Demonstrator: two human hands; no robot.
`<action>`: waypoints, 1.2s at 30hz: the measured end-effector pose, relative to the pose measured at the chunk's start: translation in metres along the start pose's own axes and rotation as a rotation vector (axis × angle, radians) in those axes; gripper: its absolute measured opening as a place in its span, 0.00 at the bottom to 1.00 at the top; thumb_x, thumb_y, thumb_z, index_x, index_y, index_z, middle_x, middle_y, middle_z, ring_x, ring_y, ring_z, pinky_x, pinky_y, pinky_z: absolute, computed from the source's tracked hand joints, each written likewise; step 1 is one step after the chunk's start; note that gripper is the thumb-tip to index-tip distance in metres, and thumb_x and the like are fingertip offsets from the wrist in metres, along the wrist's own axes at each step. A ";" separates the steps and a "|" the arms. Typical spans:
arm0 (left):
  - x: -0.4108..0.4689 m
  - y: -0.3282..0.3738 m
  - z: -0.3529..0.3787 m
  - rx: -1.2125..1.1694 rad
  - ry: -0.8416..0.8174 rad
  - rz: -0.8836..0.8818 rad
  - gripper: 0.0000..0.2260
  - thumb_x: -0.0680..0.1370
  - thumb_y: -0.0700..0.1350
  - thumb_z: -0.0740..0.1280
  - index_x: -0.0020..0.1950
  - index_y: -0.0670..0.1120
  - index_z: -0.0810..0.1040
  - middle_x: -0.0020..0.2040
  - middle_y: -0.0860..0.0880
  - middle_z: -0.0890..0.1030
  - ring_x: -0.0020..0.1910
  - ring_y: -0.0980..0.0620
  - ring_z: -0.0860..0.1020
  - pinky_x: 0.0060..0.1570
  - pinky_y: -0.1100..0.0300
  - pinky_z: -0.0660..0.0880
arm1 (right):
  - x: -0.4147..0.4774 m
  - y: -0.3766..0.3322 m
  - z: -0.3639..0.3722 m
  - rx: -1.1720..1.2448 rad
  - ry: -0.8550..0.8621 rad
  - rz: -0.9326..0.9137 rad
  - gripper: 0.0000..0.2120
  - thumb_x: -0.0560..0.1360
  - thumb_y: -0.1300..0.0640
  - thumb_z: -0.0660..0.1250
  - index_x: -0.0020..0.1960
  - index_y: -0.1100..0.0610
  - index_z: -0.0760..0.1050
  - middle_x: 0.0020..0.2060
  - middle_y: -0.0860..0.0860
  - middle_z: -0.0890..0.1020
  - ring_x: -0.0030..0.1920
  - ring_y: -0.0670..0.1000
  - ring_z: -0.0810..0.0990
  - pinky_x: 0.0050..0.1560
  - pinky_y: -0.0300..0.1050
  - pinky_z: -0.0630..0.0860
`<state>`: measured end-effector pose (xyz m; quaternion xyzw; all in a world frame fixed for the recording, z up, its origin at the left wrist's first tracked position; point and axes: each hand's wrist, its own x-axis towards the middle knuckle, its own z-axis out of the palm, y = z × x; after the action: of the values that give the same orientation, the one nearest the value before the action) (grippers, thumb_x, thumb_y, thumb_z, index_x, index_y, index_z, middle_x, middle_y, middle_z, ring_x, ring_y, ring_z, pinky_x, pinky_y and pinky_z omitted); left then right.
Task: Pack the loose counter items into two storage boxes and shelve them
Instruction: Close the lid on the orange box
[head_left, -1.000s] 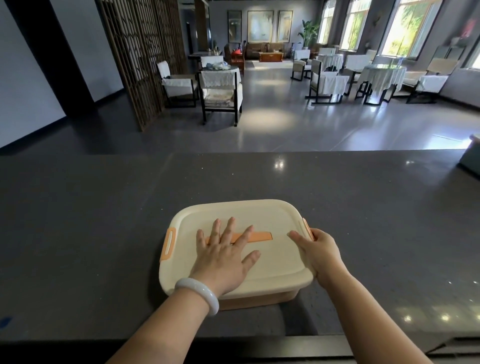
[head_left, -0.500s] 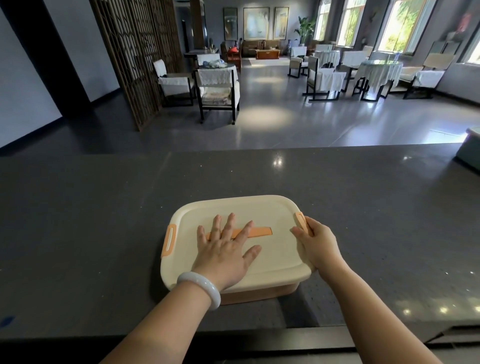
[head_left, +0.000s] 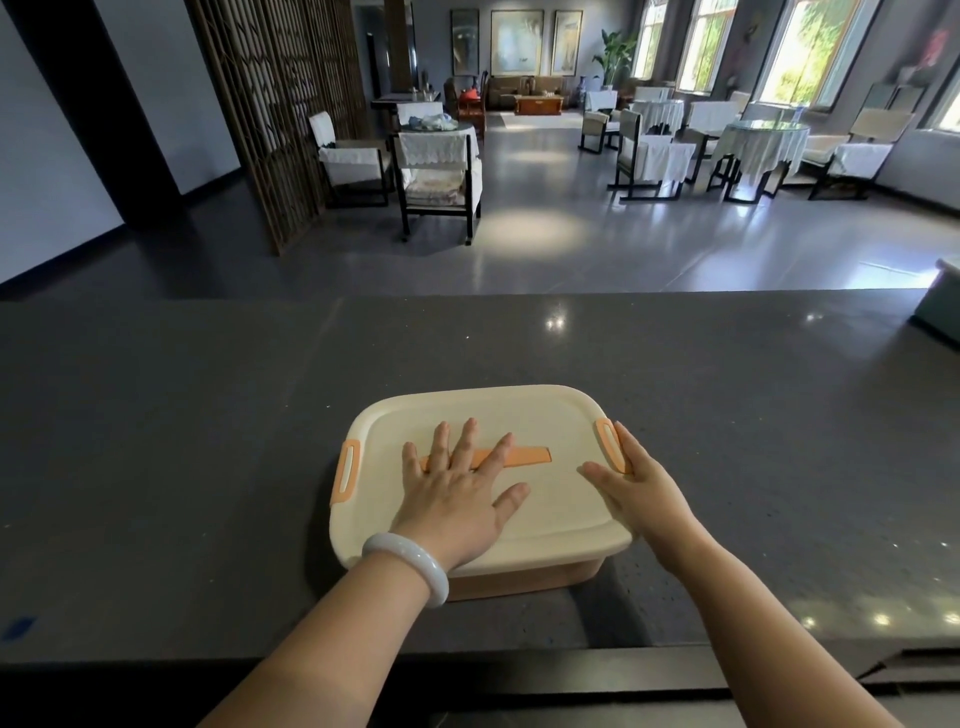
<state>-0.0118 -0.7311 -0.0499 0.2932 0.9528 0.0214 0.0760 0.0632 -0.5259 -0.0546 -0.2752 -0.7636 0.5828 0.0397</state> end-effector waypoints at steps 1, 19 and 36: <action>-0.002 -0.002 -0.003 -0.027 0.006 0.015 0.28 0.79 0.68 0.42 0.77 0.64 0.37 0.80 0.52 0.35 0.77 0.44 0.34 0.73 0.36 0.36 | -0.001 -0.001 0.000 -0.018 -0.002 0.007 0.39 0.73 0.46 0.71 0.77 0.41 0.54 0.66 0.47 0.74 0.59 0.51 0.78 0.61 0.54 0.76; -0.004 -0.086 0.000 -0.374 0.297 -0.253 0.27 0.81 0.61 0.55 0.79 0.55 0.58 0.80 0.57 0.51 0.79 0.52 0.42 0.76 0.55 0.50 | 0.020 -0.011 0.021 -0.010 0.183 -0.158 0.35 0.72 0.54 0.74 0.75 0.47 0.63 0.64 0.45 0.74 0.62 0.48 0.73 0.61 0.43 0.70; 0.161 -0.139 -0.033 -0.382 0.229 -0.238 0.27 0.82 0.61 0.54 0.79 0.55 0.57 0.80 0.57 0.51 0.79 0.52 0.43 0.77 0.52 0.48 | 0.173 -0.067 0.043 0.029 0.186 -0.152 0.36 0.73 0.53 0.73 0.76 0.50 0.60 0.69 0.47 0.71 0.66 0.51 0.72 0.66 0.48 0.69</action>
<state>-0.2261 -0.7557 -0.0507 0.1549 0.9617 0.2247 0.0236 -0.1243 -0.4941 -0.0524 -0.2687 -0.7667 0.5611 0.1586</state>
